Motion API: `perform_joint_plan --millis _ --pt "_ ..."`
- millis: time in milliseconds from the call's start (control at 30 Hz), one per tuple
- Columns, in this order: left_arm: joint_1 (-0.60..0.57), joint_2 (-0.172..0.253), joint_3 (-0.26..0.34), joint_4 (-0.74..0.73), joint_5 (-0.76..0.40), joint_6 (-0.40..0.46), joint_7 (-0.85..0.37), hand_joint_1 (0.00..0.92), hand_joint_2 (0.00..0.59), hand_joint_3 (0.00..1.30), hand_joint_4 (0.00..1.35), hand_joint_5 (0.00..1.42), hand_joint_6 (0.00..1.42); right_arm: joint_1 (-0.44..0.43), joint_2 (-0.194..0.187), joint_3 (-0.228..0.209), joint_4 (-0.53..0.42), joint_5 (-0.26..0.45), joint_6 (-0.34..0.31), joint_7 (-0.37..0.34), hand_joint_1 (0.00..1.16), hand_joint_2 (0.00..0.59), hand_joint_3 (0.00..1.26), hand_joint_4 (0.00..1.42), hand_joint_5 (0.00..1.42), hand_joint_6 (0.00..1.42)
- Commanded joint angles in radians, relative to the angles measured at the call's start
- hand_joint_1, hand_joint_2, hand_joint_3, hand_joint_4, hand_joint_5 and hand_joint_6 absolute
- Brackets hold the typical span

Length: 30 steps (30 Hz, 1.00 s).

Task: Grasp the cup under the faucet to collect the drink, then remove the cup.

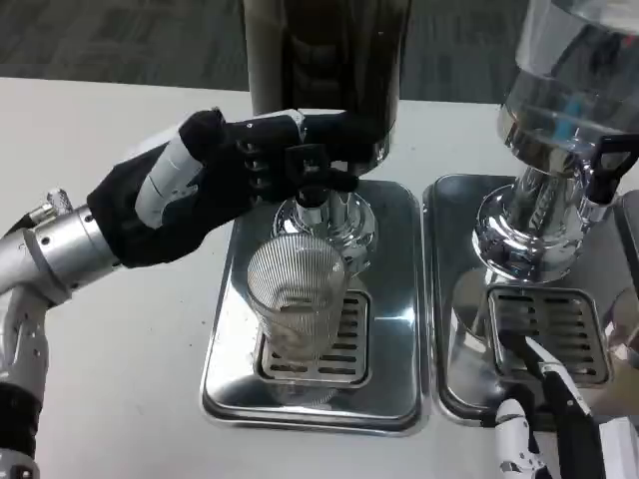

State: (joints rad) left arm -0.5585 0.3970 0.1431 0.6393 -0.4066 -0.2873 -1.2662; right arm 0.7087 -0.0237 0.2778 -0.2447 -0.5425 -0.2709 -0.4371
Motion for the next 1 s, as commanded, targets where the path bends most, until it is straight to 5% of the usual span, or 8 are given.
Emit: perform_joint_plan --millis 33,1000 --pt "0.023 0.014 -0.020 0.010 0.023 -0.033 -0.027 0.000 0.062 0.25 0.12 0.12 0.20 -0.003 -0.006 -0.007 -0.010 0.007 -0.012 0.006 0.21 0.563 0.24 0.18 0.15 0.07" --pt "0.040 0.033 -0.082 0.017 0.068 -0.297 -0.006 0.000 0.058 0.26 0.13 0.12 0.21 -0.002 -0.012 -0.011 -0.024 0.010 -0.014 0.013 0.20 0.559 0.24 0.19 0.15 0.06"
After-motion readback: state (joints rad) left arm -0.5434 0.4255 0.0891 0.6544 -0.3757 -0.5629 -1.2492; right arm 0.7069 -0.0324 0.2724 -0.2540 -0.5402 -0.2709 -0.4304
